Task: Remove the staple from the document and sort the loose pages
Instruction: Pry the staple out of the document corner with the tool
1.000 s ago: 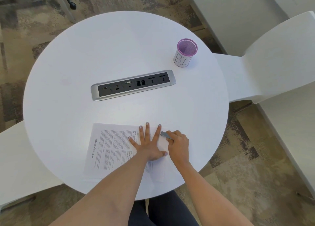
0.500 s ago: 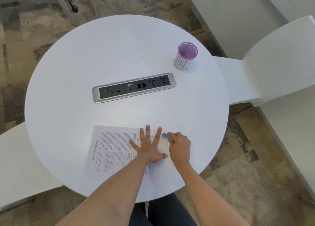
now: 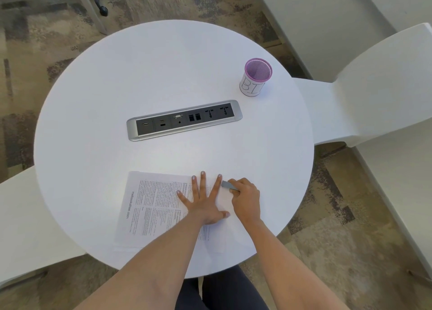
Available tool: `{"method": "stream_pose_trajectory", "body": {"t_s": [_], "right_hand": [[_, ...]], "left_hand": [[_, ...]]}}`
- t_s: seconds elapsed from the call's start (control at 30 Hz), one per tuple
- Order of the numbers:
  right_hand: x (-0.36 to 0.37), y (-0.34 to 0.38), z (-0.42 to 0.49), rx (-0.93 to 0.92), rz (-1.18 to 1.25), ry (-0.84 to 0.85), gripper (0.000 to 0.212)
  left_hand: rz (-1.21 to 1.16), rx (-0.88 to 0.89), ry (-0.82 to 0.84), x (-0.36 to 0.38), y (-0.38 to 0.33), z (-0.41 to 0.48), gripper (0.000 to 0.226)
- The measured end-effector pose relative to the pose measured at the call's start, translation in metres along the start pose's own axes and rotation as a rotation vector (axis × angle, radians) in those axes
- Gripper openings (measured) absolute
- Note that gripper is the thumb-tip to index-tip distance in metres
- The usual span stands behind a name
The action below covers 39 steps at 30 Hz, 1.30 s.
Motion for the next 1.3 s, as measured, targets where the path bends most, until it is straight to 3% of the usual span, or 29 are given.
{"method": "stream_pose_trajectory", "body": {"t_s": [0.27, 0.4, 0.73, 0.9, 1.3], "right_hand": [[-0.005, 0.013, -0.012, -0.159, -0.072, -0.091, 0.042], [-0.014, 0.004, -0.017, -0.12, -0.074, -0.174, 0.043], [-0.006, 0.008, -0.007, -0.068, -0.119, -0.097, 0.043], [0.0, 0.01, 0.001, -0.098, -0.163, -0.01, 0.043], [-0.002, 0.02, -0.004, -0.231, -0.107, -0.005, 0.043]], "left_hand": [[-0.019, 0.008, 0.0, 0.001, 0.0, 0.0, 0.116], [-0.028, 0.016, -0.001, 0.001, 0.0, 0.0, 0.117], [-0.03, 0.002, -0.022, -0.001, 0.0, -0.001, 0.121], [-0.028, -0.002, -0.01, -0.001, -0.001, -0.003, 0.12], [-0.007, -0.024, 0.024, 0.0, 0.001, -0.002, 0.12]]}}
Point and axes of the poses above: each hand's wrist, its own z-axis towards the middle knuckle, its own x-axis out of the palm, y = z × x, the point moved 10 cm from there along z, towards the middle knuckle, and after that the axes turned 5 degrees about z, right-handed, at the moved point
